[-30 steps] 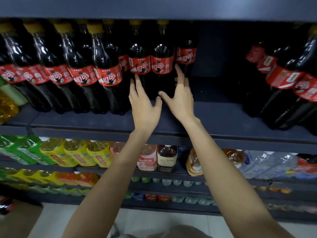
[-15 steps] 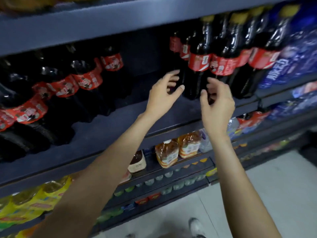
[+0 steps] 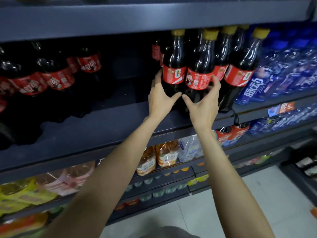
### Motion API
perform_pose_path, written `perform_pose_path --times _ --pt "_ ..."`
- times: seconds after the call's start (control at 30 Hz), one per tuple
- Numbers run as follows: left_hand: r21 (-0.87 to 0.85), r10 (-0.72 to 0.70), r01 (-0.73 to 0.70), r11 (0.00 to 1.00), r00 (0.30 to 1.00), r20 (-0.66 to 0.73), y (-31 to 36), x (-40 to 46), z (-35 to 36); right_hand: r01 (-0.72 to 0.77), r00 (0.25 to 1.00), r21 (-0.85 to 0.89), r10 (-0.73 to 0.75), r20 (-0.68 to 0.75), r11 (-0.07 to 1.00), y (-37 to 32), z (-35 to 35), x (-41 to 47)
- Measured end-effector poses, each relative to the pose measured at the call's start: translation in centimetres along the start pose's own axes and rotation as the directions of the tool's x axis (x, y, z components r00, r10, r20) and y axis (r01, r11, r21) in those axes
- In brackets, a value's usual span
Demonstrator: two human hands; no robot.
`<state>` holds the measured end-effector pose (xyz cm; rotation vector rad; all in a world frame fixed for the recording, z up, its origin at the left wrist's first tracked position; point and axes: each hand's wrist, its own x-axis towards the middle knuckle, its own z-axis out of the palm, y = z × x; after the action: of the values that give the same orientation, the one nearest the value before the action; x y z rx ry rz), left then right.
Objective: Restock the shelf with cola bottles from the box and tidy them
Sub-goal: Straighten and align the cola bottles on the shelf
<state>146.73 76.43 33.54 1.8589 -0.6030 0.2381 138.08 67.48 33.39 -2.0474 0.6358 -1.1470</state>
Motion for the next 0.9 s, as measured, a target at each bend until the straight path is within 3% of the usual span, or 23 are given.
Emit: perform_pose_path --times 0.1,0.2,0.33,0.6,0.67,0.77,0.9 --pt "-0.058 -0.042 0.041 0.997 0.999 -0.016 -0.7 -1.9 -2.8 0.044 0.983 0.149 -0.069 0.171 0.988 0.2 -1.1 -0.5" --pt "-0.095 -0.096 0.093 0.991 0.995 -0.027 -1.9 -3.5 -6.4 0.042 0.908 0.278 -0.152 0.39 0.96 -0.9 -1.0 -1.1" --pt "-0.061 -0.126 0.12 0.991 0.987 -0.102 -3.5 -4.5 -11.2 -0.012 0.807 0.403 -0.229 0.544 0.915 -3.6 2.7 -1.8" --pt "0.122 -0.092 0.112 0.986 0.983 -0.159 -6.4 -4.2 -17.9 -0.039 0.775 0.516 -0.3 0.557 0.856 -8.8 11.3 -2.5" --pt "0.27 -0.036 0.087 0.959 0.981 -0.189 -6.7 -4.1 -18.6 -0.018 0.772 0.521 -0.319 0.549 0.853 -9.2 12.6 -2.5" --pt "0.577 0.078 0.095 0.811 0.96 -0.268 -6.8 -4.3 -19.1 0.005 0.771 0.523 -0.336 0.541 0.852 -9.1 13.7 -2.5" --pt "0.54 0.081 0.1 0.836 0.95 -0.301 -7.2 -4.3 -18.6 0.006 0.799 0.524 -0.319 0.51 0.852 -8.9 14.4 -2.5"
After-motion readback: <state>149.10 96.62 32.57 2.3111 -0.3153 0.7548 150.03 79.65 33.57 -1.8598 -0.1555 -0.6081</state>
